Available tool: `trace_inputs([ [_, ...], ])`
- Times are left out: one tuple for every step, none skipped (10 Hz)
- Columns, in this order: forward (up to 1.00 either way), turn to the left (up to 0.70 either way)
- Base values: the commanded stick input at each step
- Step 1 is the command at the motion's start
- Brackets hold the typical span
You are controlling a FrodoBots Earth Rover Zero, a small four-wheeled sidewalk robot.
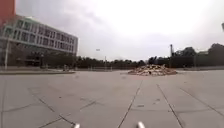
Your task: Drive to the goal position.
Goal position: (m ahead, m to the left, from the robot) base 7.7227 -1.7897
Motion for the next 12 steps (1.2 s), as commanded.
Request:
trace_inputs([
  [0.50,0.00],
  [0.50,0.00],
  [0.50,0.00],
  [0.50,0.00],
  [0.50,0.00],
  [0.50,0.00],
  [0.50,0.00],
  [0.50,0.00],
  [0.50,0.00],
  [0.50,0.00],
  [0.50,0.00],
  [0.50,0.00],
])
